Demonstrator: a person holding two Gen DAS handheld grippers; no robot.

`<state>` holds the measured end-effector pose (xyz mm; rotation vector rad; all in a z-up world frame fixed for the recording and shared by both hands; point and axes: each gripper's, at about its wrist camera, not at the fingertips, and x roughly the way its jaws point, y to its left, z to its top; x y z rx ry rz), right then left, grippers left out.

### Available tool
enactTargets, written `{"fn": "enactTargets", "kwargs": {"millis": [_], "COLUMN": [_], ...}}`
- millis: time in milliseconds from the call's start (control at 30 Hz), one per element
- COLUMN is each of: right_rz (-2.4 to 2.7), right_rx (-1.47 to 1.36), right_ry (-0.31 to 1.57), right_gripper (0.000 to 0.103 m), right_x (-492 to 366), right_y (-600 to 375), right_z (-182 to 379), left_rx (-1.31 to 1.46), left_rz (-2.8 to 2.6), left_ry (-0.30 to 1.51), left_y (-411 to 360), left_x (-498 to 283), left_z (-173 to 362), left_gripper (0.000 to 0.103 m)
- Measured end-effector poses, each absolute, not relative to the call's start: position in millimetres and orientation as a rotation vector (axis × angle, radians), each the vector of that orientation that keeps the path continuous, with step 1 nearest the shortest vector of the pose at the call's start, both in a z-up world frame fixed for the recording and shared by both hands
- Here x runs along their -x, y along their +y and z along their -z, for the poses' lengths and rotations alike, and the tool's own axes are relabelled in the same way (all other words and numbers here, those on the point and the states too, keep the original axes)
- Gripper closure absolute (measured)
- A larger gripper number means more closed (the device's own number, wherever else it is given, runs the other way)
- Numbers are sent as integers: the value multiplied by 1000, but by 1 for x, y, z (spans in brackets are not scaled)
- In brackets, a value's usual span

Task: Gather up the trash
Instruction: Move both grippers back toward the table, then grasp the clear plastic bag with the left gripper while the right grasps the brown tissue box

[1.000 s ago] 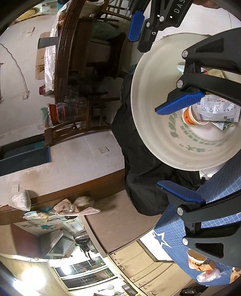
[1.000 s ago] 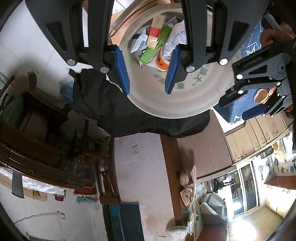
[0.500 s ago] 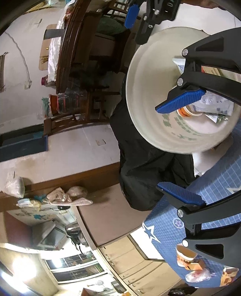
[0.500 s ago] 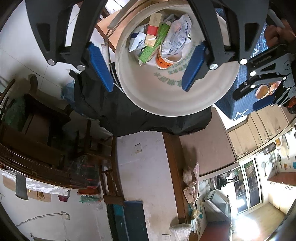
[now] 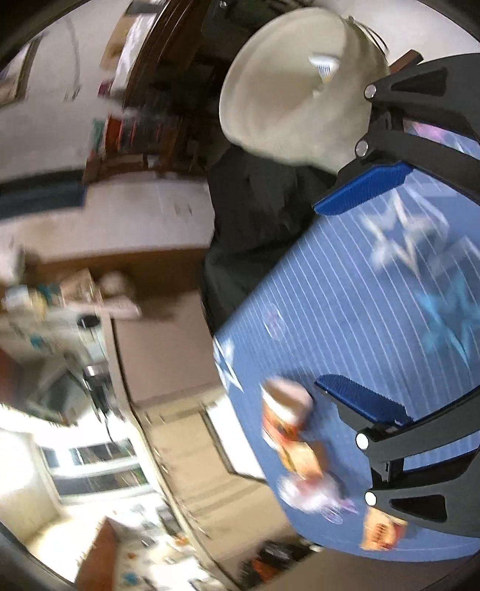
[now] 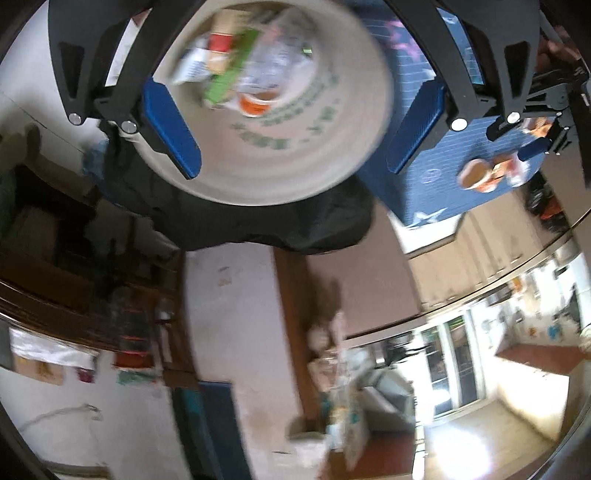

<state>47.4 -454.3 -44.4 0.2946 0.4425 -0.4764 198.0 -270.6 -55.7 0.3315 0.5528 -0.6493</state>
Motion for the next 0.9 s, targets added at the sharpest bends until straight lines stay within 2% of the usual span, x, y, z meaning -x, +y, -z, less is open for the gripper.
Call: {"fn": "enactTargets", "kwargs": {"millis": [600, 900], "right_rz": [-50, -505], "right_rx": [-83, 265], "right_ry": [678, 731], "right_gripper": [6, 6], "right_x": [-218, -302], "right_y": [-263, -112], "right_z": [101, 106], "left_rx": [-54, 83], "left_rz": [37, -124], "left_ry": [736, 715], "left_y": [19, 100], "left_x": [-283, -296], "left_z": [96, 85], "left_gripper": [9, 9]}}
